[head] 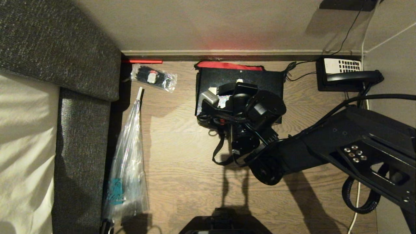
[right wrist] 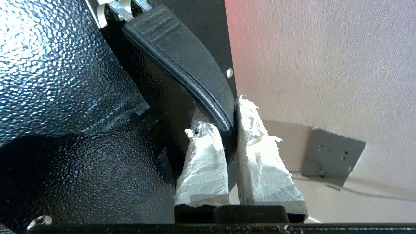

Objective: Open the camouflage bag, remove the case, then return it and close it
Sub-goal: Place the black box back

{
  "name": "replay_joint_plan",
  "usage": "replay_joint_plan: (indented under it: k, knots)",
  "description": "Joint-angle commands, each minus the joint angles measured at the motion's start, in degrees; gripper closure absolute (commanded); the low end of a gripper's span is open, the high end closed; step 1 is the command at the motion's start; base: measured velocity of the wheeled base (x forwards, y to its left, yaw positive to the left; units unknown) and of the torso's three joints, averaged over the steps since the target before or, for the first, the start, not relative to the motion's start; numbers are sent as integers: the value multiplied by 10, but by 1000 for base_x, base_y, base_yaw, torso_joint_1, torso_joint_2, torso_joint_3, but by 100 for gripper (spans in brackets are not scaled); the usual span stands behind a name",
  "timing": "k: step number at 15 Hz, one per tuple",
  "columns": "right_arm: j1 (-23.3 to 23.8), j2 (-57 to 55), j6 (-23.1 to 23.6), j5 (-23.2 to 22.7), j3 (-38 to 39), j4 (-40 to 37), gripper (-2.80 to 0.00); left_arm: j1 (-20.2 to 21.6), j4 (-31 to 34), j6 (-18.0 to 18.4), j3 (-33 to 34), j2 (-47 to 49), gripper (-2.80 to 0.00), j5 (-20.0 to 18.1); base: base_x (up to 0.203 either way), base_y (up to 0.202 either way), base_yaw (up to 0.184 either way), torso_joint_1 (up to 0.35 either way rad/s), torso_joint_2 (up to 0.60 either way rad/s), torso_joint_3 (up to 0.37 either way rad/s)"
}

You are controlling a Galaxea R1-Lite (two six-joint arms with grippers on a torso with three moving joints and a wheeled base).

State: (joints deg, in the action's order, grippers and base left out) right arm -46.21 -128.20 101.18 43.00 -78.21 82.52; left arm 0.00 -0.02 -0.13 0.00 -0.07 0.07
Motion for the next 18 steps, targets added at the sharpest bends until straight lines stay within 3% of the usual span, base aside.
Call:
replay_joint_plan:
  k: [1, 18]
  knots:
    - [-5, -2, 6, 0, -3, 3, 0, 0, 0, 0, 1, 1, 0, 0, 0, 0, 0, 0, 0, 0]
    - [-36, 58, 11, -11, -12, -43, 0, 0, 0, 0, 0, 1, 0, 0, 0, 0, 0, 0, 0, 0]
